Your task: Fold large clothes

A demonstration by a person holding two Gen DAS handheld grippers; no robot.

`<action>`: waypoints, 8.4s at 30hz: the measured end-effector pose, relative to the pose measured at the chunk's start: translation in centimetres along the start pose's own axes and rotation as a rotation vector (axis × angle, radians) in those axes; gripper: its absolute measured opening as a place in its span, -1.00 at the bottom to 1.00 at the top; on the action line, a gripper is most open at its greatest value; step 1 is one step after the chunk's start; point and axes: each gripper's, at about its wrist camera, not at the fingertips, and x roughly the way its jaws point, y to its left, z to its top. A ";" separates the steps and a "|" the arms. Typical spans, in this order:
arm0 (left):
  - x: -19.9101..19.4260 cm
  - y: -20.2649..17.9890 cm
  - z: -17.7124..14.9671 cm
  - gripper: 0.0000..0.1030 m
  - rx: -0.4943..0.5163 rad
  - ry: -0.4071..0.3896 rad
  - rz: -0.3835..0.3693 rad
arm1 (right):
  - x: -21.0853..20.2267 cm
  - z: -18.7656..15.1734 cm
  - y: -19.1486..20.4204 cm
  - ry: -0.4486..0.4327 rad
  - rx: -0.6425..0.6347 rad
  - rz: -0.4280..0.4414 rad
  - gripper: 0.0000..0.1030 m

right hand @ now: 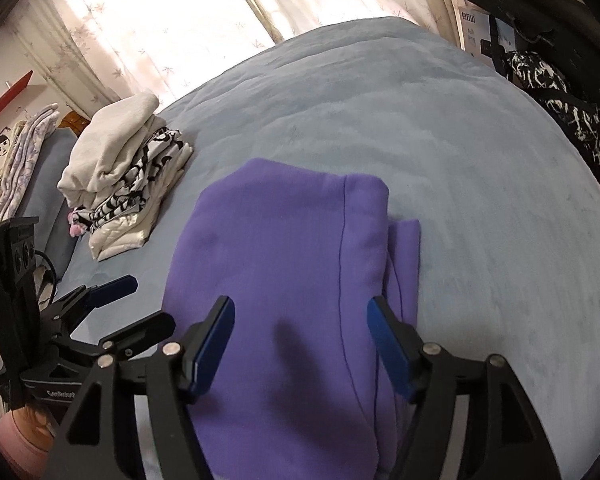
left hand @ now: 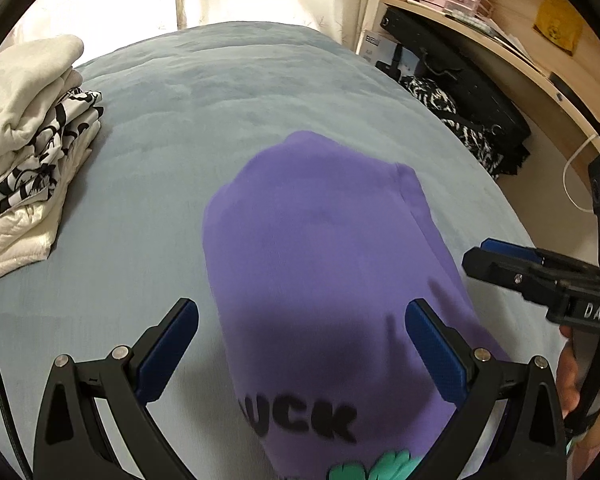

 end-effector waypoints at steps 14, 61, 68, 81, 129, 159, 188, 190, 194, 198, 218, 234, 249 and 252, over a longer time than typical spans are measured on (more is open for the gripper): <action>0.6 2.9 -4.1 0.99 -0.076 0.074 -0.070 | -0.5 -3.4 -4.3 0.065 0.072 0.009 0.34; 4.7 4.7 -6.5 0.99 -0.327 0.067 -0.366 | 4.8 -4.9 -4.8 0.032 0.116 0.303 -0.23; -0.8 5.7 -6.7 0.99 -0.316 0.058 -0.317 | 3.3 -5.9 -1.7 -0.001 0.114 0.364 -0.23; -18.1 15.9 -2.2 0.99 -0.383 -0.051 -0.248 | 0.1 -0.3 14.0 -0.099 -0.021 0.570 -0.23; -14.0 50.2 26.4 0.99 -0.388 -0.077 -0.011 | 26.0 26.6 34.9 0.114 0.042 0.513 0.33; -22.7 42.1 23.0 0.99 -0.259 -0.217 0.167 | 17.9 25.1 36.5 -0.053 -0.082 0.341 0.36; -38.8 11.7 -1.1 0.99 -0.106 -0.394 0.344 | -12.5 4.1 32.5 -0.175 -0.286 0.080 0.59; -38.6 10.7 -2.6 0.99 -0.120 -0.398 0.334 | -13.0 2.9 31.7 -0.185 -0.283 0.063 0.61; -36.9 9.7 -4.7 0.99 -0.145 -0.388 0.330 | -13.6 0.3 29.5 -0.204 -0.253 0.035 0.67; -35.1 8.6 -7.8 0.99 -0.159 -0.387 0.321 | -13.4 -2.8 27.0 -0.219 -0.217 0.000 0.72; -29.9 5.7 -13.7 0.99 -0.193 -0.319 0.334 | -12.8 -10.7 23.2 -0.266 -0.178 -0.124 0.73; -29.3 5.8 -14.3 0.99 -0.183 -0.302 0.344 | -13.4 -11.0 22.7 -0.278 -0.161 -0.127 0.73; -28.8 6.1 -14.4 0.99 -0.186 -0.288 0.341 | -12.7 -11.5 22.7 -0.249 -0.165 -0.129 0.73; -28.8 6.2 -14.4 0.99 -0.185 -0.290 0.344 | -12.7 -11.5 22.6 -0.250 -0.167 -0.129 0.73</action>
